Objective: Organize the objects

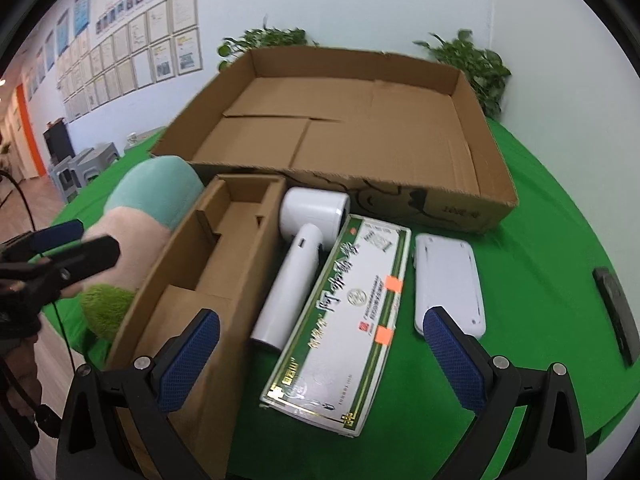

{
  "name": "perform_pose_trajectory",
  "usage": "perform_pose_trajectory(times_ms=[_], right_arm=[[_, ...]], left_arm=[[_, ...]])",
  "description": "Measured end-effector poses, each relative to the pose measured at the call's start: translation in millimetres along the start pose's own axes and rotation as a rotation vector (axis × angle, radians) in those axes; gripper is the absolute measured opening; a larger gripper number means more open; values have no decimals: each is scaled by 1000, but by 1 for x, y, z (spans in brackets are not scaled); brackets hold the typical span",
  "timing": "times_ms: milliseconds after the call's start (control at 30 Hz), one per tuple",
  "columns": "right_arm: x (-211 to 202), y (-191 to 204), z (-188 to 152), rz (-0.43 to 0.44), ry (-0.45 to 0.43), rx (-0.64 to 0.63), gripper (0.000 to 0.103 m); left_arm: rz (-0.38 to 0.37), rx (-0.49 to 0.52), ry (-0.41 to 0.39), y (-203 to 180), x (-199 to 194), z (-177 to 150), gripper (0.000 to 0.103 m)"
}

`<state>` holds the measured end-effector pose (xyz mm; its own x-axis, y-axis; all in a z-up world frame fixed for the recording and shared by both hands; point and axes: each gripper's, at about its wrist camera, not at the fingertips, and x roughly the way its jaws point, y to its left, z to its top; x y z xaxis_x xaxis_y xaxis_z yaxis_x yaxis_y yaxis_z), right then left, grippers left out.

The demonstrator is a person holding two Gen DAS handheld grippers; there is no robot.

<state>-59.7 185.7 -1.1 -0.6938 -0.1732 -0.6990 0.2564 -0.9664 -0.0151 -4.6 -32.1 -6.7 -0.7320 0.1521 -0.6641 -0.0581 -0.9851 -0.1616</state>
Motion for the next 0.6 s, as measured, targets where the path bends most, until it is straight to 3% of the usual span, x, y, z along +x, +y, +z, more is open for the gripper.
perform_pose_trajectory(times_ms=[100,233,333,400,600], right_arm=[[-18,15,4,53,-80,-127,103],[-38,35,12,171,-158,-248,103],[-43,39,26,263,-168,-248,103],[-42,41,37,321,-158,-227,103],[-30,76,74,453,-84,-231,103]], left_arm=[[-6,-32,46,13,4,-13,103],[-78,-107,145,23,25,-26,102],[-87,-111,102,28,27,-26,102],[-89,-125,70,34,28,-25,92],[-136,-115,47,44,23,-26,76]])
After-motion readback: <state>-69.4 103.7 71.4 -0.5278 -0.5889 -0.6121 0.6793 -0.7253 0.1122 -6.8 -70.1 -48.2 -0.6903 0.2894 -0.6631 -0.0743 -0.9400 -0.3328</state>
